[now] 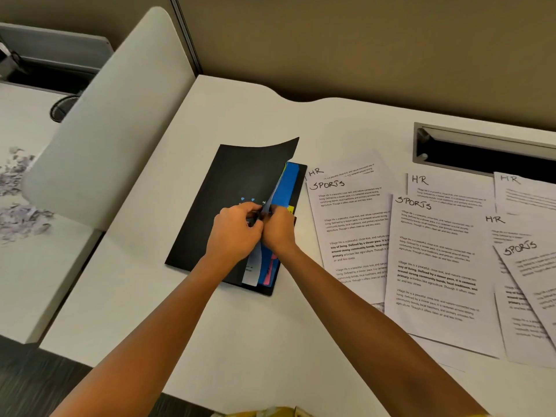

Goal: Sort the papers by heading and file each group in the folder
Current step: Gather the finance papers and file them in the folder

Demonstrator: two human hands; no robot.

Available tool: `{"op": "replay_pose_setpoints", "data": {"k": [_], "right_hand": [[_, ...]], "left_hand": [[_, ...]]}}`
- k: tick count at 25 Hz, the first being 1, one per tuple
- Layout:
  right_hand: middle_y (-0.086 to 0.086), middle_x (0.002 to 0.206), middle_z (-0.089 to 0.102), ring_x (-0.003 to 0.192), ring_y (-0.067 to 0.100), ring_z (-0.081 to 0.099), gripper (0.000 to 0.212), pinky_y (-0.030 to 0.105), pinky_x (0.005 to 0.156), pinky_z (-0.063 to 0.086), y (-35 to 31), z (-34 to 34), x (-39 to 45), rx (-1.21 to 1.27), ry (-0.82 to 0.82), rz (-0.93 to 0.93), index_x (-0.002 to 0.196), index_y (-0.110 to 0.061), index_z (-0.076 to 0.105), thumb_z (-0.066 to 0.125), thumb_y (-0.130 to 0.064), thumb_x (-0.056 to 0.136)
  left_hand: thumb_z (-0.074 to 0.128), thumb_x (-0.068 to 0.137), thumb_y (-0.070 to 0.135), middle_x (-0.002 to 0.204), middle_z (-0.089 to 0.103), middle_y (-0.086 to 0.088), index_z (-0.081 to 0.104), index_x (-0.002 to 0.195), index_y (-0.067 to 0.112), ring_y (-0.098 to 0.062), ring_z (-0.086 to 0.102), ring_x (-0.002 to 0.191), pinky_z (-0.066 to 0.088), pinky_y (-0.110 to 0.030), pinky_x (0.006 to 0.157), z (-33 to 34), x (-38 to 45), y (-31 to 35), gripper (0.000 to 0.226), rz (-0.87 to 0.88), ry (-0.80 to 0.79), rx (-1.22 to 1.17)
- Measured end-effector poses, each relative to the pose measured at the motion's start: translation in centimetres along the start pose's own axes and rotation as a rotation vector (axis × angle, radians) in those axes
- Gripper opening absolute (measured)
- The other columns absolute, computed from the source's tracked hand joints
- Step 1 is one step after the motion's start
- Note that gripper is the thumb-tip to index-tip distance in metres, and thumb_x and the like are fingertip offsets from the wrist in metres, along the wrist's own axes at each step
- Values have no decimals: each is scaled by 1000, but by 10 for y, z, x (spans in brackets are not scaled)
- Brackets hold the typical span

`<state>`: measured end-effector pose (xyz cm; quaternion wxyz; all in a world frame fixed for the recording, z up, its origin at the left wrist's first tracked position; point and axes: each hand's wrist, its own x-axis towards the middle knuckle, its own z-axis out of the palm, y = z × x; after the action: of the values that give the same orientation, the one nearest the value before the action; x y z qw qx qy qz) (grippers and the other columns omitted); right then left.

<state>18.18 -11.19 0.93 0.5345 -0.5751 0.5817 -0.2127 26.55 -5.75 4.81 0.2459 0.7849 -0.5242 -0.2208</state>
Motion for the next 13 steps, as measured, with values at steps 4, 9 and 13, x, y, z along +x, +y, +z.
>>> {"op": "replay_pose_setpoints", "data": {"k": [4,9,13], "right_hand": [[18,105,66,95,25,64,22,24,75,48,1,-1,3,-69,-86,-39,110,2,62,48,-12,100],[11,112,69,100,21,69,37,34,88,58,16,-14,-8,57,-45,-69,138,-9,49,44,-12,101],[6,120,67,93,15,70,38,24,78,59,32,-35,-15,87,10,-55,137,-14,50,48,-10,100]], "left_hand": [[63,91,26,106,73,-3,65,122,17,-16,69,91,53,-33,87,0,1,-6,32,-18,47,57],[61,92,34,104,73,-2,64,121,20,-17,69,86,58,-32,76,9,0,-9,33,-47,49,152],[59,92,38,102,72,-3,62,121,21,-18,68,84,56,-30,66,21,2,-10,33,-125,-3,267]]}}
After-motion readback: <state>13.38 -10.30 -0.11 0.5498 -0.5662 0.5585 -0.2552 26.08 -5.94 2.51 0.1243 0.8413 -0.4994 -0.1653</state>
